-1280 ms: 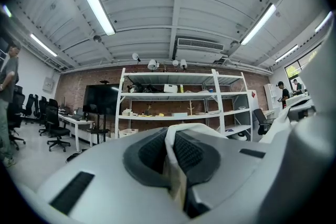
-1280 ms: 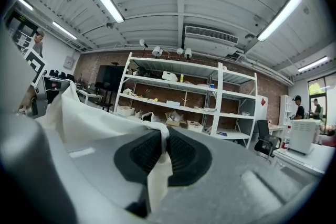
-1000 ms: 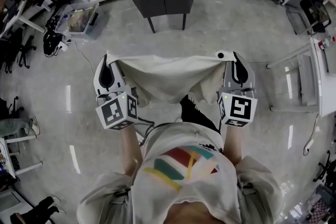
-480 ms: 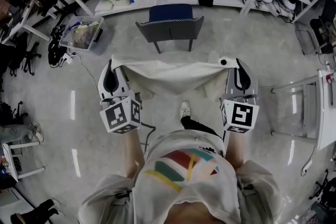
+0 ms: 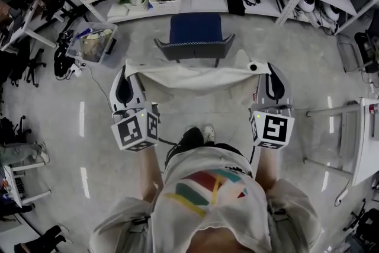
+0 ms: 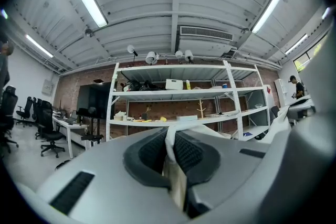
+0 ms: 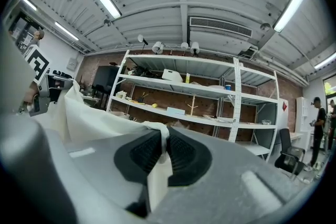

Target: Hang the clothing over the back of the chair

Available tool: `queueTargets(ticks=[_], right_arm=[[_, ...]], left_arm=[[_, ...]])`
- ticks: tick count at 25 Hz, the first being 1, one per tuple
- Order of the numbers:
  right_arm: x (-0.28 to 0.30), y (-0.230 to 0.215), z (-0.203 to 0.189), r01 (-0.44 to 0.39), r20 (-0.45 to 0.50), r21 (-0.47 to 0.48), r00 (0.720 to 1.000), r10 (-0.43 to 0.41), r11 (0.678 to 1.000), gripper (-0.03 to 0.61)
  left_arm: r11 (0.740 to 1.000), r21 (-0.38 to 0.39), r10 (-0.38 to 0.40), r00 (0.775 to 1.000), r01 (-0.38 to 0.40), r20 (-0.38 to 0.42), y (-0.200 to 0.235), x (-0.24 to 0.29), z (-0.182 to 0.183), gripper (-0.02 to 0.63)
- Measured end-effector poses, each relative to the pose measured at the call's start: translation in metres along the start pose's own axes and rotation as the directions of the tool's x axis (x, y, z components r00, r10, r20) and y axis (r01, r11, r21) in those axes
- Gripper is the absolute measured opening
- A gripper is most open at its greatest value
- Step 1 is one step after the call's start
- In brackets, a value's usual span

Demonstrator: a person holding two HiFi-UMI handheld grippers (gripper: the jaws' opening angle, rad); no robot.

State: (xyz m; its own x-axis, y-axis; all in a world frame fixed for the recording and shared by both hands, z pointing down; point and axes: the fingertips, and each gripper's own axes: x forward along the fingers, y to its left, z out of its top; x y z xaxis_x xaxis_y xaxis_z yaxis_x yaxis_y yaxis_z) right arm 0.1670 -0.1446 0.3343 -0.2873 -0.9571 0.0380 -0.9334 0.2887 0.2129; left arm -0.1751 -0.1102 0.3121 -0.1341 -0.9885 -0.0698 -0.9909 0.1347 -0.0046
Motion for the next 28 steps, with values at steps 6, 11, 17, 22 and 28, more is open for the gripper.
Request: queueTargets(ticks=[6,11,17,22,28], right_arm=[[0.029,0.001,0.002,0.033,-0.027,0.009,0.999,-0.033,0.999,0.014],[0.044,0.008,0.003,0.04,-0.032,0.006,0.999,-0.04,0.999,0.014],[0.057,0.011,0.011,0.04,-0.032,-0.01,0.999,-0.04,0.999,0.014],[0.064,0.008,0.022,0.054,-0.001,-0.031,0.999,-0.054,0.998,0.014],[0.082,-0.007,0.073,0.08,0.115,-0.076,0.991,-0.071,0.994,0.014]], left_arm=[[1.0,-0.008,-0.03,0.999,0.029,-0.037,0.007,0.03,-0.009,0.018],[0.999,0.0,-0.037,0.999,0.037,-0.035,0.016,0.047,-0.009,0.018],[0.999,0.012,-0.038,0.999,0.038,-0.029,0.024,0.064,-0.001,0.018],[0.998,0.033,-0.05,0.999,0.05,0.007,0.028,0.075,0.013,0.018],[0.995,0.06,-0.085,0.993,0.081,0.077,0.033,0.102,0.059,0.018]])
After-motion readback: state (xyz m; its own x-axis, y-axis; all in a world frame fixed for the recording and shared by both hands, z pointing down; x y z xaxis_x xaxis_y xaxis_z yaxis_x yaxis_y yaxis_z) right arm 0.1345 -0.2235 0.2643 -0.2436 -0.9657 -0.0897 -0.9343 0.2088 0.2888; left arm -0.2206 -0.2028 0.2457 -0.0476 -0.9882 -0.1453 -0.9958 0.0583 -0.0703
